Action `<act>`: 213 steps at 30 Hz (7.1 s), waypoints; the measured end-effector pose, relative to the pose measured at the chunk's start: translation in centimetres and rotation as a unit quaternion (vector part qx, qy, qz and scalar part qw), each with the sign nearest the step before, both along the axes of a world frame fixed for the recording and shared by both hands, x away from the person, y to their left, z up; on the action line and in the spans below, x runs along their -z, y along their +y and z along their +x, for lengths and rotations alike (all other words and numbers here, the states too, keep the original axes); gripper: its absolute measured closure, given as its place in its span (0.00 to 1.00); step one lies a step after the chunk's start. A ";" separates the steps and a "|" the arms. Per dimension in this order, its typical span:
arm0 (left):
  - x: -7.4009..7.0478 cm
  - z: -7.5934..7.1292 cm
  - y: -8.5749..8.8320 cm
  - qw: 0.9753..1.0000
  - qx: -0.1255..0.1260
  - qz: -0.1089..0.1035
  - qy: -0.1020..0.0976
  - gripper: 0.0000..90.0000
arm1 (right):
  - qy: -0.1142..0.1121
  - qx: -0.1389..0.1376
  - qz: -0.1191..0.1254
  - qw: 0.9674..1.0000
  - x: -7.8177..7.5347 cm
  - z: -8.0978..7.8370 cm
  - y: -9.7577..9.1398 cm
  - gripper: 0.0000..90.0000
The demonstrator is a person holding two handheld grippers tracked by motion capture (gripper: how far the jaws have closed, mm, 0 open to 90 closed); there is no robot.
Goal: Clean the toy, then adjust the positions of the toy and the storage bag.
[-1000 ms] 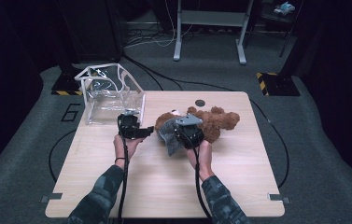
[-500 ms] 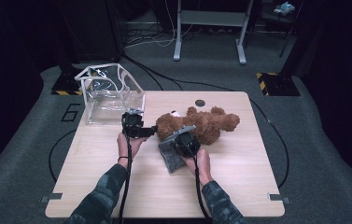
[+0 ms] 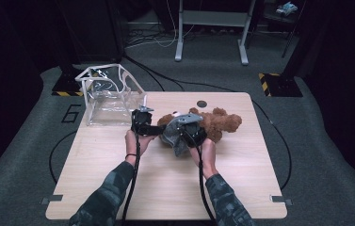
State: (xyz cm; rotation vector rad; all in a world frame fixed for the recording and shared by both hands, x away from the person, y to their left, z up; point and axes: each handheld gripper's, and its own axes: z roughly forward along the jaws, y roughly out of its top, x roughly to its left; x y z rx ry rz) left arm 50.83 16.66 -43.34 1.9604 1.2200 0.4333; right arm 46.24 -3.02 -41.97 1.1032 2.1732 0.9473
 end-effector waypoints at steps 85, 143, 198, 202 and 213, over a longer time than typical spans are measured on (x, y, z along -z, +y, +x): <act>-0.8 -0.9 -0.8 0.999 0.036 -0.011 -0.005 0.26 | 0.090 0.122 0.087 0.985 0.1 0.2 -20.2 0.12; -2.6 0.9 -1.1 0.992 0.075 0.027 -0.102 0.85 | -0.009 0.073 0.064 0.995 -6.5 1.3 -16.3 0.79; -4.9 -3.1 -6.4 0.986 0.153 0.036 -0.058 0.25 | 0.089 0.061 0.116 0.987 -1.3 -2.8 -17.1 0.14; -4.9 -3.0 -8.1 0.982 0.169 0.050 -0.066 0.28 | 0.080 0.072 0.134 0.985 -1.7 -2.8 -18.3 0.13; -2.6 -3.1 -7.7 0.980 0.184 0.031 -0.066 0.78 | 0.099 0.099 0.137 0.981 -0.7 -1.3 -20.1 0.14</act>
